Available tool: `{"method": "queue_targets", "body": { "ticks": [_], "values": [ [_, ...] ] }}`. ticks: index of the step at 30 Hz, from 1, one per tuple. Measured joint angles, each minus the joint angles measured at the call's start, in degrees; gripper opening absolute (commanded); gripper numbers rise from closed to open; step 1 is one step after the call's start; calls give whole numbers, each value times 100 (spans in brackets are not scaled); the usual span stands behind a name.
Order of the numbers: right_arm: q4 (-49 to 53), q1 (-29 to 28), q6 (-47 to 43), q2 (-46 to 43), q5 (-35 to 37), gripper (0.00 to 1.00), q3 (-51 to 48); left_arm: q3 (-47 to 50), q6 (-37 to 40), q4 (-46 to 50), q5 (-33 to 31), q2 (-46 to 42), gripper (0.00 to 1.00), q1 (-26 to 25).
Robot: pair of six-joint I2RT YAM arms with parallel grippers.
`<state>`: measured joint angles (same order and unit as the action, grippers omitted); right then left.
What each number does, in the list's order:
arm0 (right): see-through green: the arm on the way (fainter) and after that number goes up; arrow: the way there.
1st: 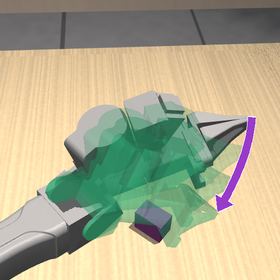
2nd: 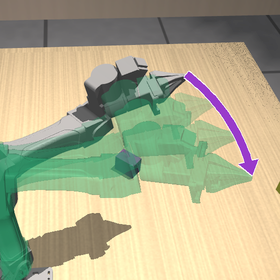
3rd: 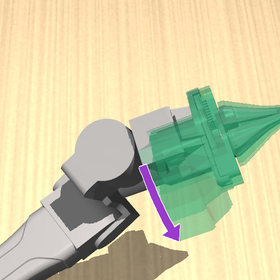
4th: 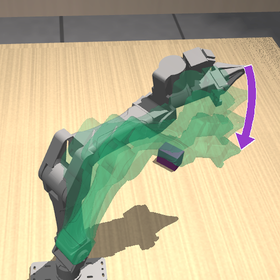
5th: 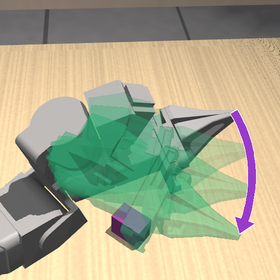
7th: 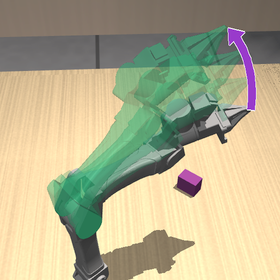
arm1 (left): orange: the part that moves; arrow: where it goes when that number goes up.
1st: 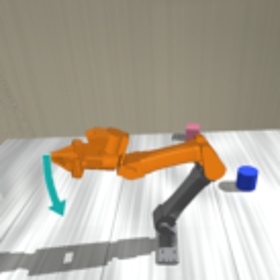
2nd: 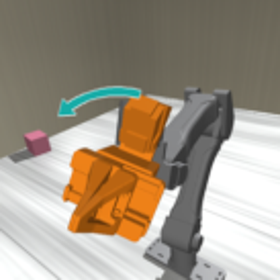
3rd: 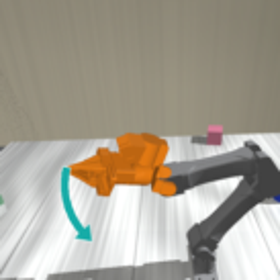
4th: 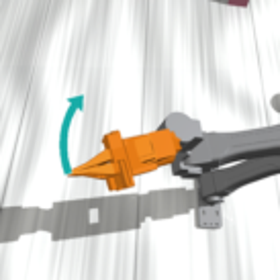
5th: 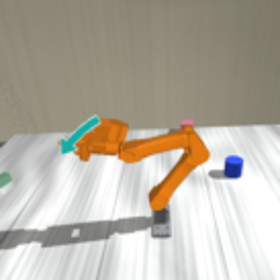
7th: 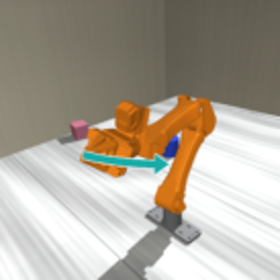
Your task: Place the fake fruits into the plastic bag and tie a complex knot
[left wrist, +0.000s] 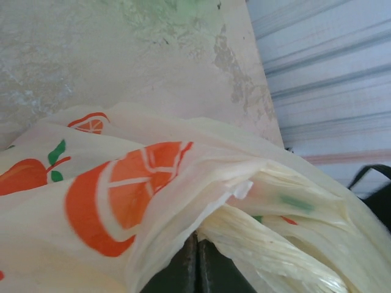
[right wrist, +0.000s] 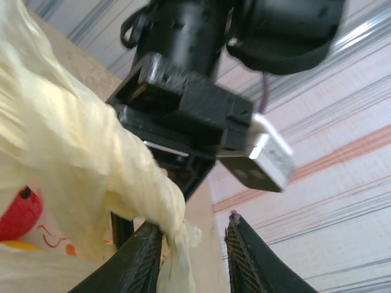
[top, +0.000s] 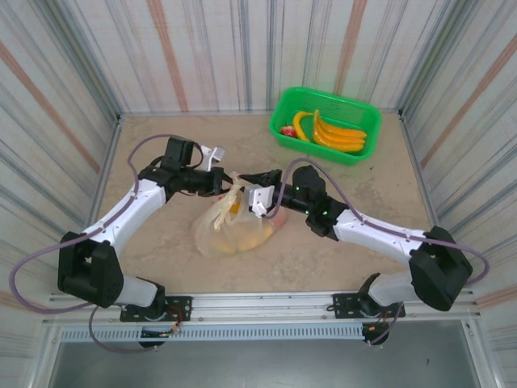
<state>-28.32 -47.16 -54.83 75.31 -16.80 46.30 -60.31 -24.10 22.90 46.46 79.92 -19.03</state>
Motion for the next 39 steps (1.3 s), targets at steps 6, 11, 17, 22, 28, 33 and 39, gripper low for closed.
{"method": "queue_targets", "body": {
  "ticks": [6,11,17,22,28,33,39],
  "values": [
    [791,-13,494,-999,-92,39,-17,225,-393,-509,245,0,0,140],
    [1370,-221,1670,-1991,-105,24,-111,446,-737,-1058,450,-2,0,140],
    [1049,-1521,2557,-2273,251,40,-911,570,-1134,-1515,549,-2,0,140],
    [-254,-2308,2811,-876,1342,50,-1513,837,-1604,-2107,562,-20,0,140],
    [-2155,-2647,2828,710,2459,49,-1517,1025,-1954,-2354,492,-35,0,59],
    [-2933,-2677,2828,994,2922,47,-1408,1025,-1991,-2385,452,-136,0,39],
    [-2874,-2761,2931,741,3119,45,-1429,1025,-1993,-2387,452,-188,0,68]
  ]
}}
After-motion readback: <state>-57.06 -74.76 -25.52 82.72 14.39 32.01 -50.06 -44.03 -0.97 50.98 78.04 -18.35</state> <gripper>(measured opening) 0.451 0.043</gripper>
